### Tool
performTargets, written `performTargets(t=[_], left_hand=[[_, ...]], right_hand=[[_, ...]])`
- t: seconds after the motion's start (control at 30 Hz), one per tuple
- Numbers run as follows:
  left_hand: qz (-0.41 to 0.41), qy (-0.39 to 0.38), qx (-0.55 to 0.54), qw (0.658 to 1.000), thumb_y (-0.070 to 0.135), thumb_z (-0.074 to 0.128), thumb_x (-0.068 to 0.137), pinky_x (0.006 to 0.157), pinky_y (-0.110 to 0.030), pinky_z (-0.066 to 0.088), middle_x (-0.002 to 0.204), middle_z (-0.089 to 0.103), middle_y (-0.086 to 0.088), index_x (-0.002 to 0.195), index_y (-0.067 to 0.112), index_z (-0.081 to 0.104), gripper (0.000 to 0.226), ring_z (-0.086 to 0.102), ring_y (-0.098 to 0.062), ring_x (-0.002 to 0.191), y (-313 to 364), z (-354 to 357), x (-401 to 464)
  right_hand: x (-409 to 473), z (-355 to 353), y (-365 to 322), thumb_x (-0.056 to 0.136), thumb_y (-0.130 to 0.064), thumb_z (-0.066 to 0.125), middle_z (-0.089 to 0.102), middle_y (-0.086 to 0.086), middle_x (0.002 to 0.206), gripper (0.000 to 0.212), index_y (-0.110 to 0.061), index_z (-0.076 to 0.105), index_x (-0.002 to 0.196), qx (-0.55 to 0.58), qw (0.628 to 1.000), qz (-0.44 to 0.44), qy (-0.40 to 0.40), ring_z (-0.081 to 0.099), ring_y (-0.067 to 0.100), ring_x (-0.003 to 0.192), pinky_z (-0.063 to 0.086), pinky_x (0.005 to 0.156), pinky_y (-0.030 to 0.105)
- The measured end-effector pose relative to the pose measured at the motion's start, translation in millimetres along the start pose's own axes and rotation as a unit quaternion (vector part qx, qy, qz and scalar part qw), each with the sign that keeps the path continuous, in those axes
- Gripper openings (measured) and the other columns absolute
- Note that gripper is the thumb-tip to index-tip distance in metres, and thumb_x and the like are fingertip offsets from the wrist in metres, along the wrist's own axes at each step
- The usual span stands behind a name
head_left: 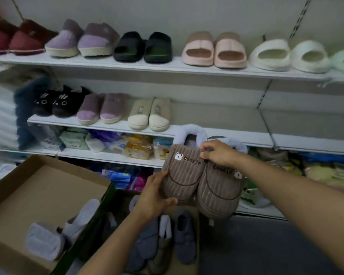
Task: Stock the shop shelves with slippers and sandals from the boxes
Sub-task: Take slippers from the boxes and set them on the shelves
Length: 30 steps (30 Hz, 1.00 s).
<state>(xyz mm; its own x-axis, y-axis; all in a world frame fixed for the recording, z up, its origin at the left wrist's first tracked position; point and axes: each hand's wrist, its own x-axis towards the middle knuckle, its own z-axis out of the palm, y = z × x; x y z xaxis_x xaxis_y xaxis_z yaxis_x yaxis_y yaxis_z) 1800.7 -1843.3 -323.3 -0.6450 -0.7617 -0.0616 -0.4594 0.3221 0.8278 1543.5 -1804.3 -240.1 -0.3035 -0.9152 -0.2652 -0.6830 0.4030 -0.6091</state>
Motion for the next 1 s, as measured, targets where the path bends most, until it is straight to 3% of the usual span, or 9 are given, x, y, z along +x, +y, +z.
performTargets(t=[0.1,0.2,0.3,0.47,0.57,0.8,1.0], left_hand=[[-0.004,-0.002,-0.031,1.0,0.028,0.085,0.065,0.097,-0.037,0.05,0.136,0.033,0.002,0.142,0.03,0.034,0.091,0.048,-0.019,0.118,27.4,38.0,31.7],[-0.001,-0.001,-0.021,1.0,0.022,0.083,0.07,0.099,-0.03,0.047,0.137,0.03,0.002,0.145,0.026,0.032,0.09,0.044,-0.015,0.119,53.3,71.6,62.3],[0.0,0.016,-0.02,1.0,0.021,0.083,0.07,0.101,-0.024,0.042,0.139,0.031,0.001,0.145,0.025,0.032,0.09,0.041,-0.01,0.119,76.6,98.4,89.8],[-0.011,0.026,-0.013,1.0,0.021,0.085,0.066,0.106,-0.039,0.042,0.139,0.031,-0.002,0.143,0.026,0.035,0.092,0.042,-0.019,0.126,97.5,132.4,125.3],[-0.007,0.02,-0.01,1.0,0.022,0.086,0.066,0.106,-0.041,0.043,0.138,0.032,-0.004,0.143,0.025,0.036,0.092,0.043,-0.019,0.126,106.5,148.5,139.2],[-0.013,0.03,-0.008,0.999,0.023,0.084,0.068,0.105,-0.038,0.043,0.138,0.033,-0.003,0.145,0.025,0.035,0.091,0.044,-0.019,0.123,115.7,143.1,153.9],[-0.021,0.044,0.014,0.999,0.03,0.088,0.062,0.109,-0.035,0.038,0.141,0.029,-0.004,0.147,0.027,0.028,0.103,0.04,-0.02,0.125,107.1,107.0,168.2]], right_hand=[[11.1,-39.7,38.6,0.089,-0.026,0.057,0.059,0.012,0.089,0.008,-0.019,0.06,0.087,0.001,1.0,0.007,-0.001,0.05,0.018,0.077,0.044,0.074,0.035],[23.5,-76.0,73.2,0.092,-0.024,0.056,0.053,0.0,0.083,0.009,-0.02,0.06,0.085,0.013,1.0,0.005,-0.011,0.048,0.014,0.074,0.04,0.07,0.032],[39.5,-107.1,100.4,0.093,-0.024,0.055,0.052,-0.002,0.087,0.009,-0.018,0.061,0.092,0.016,1.0,0.002,-0.015,0.048,0.013,0.074,0.04,0.07,0.031],[55.3,-138.3,134.0,0.092,-0.022,0.055,0.056,0.008,0.098,0.013,-0.012,0.061,0.097,0.008,1.0,-0.006,-0.011,0.049,0.017,0.08,0.04,0.072,0.033],[56.4,-153.4,150.6,0.093,-0.022,0.054,0.056,0.006,0.097,0.014,-0.012,0.061,0.099,0.003,1.0,0.004,-0.007,0.049,0.017,0.081,0.039,0.072,0.032],[78.1,-161.1,150.9,0.093,-0.02,0.054,0.059,0.009,0.104,0.013,-0.011,0.063,0.097,-0.002,1.0,-0.008,-0.001,0.054,0.021,0.09,0.043,0.078,0.035],[112.5,-150.0,117.3,0.092,-0.019,0.056,0.064,0.02,0.109,0.013,-0.016,0.061,0.081,-0.006,0.999,-0.035,0.011,0.059,0.024,0.093,0.043,0.078,0.032]])
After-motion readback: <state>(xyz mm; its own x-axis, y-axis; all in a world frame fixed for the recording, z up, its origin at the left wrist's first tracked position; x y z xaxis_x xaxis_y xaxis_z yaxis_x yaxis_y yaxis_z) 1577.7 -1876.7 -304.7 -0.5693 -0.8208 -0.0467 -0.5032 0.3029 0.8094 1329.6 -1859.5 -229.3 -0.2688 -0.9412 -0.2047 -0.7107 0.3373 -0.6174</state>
